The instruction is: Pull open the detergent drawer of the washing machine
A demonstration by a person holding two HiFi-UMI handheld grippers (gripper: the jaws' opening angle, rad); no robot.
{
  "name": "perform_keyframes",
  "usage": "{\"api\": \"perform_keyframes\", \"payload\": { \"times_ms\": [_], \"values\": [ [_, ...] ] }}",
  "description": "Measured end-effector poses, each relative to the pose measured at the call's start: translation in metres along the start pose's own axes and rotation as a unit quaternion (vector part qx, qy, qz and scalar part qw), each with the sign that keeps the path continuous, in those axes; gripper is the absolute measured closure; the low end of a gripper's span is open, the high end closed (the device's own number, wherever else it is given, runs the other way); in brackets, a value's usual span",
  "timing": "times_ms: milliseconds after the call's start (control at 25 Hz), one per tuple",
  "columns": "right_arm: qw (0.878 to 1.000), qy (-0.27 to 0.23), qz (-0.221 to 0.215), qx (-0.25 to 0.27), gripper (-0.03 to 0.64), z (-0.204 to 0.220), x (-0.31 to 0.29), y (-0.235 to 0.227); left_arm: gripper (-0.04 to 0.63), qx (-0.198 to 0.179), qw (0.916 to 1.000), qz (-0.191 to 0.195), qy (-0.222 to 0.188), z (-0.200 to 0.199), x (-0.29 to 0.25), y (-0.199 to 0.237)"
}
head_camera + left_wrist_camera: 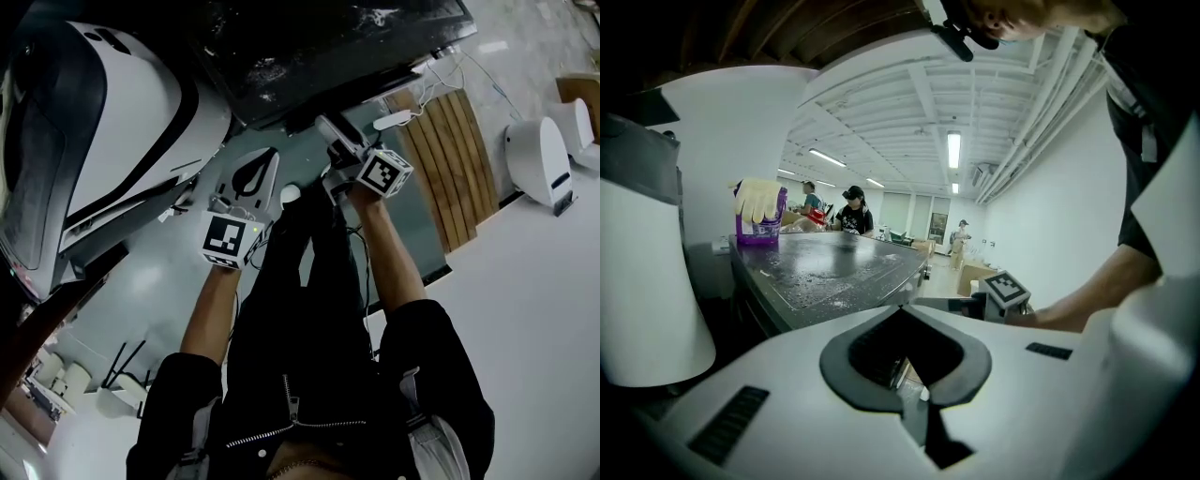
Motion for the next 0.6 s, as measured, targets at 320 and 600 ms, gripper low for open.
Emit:
{"api": "perform_keyframes", "payload": {
  "times_ms": [320,600],
  "values": [
    [0.990,-0.042,-0.076,-0.111,0.254,0.007,-0.013,-0.036,0.575,0.025,0.9994,-0.023,0.011,0.018,0.007,0.017],
    [0.977,-0.062,-0.143,-0.145,0.262,0.003,-0.028,-0.042,0.575,0.037,0.9982,-0.039,0.027,0.035,0.018,0.029]
  ]
}}
Point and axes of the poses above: the fingertips, and each gripper's own axes: x backward along the fingers, y to its left, z out of its underside, the point moved 2 cm from there along x, backward along the fingers, and after that the axes turned 6 degrees about -z, right-handed, at the moved point
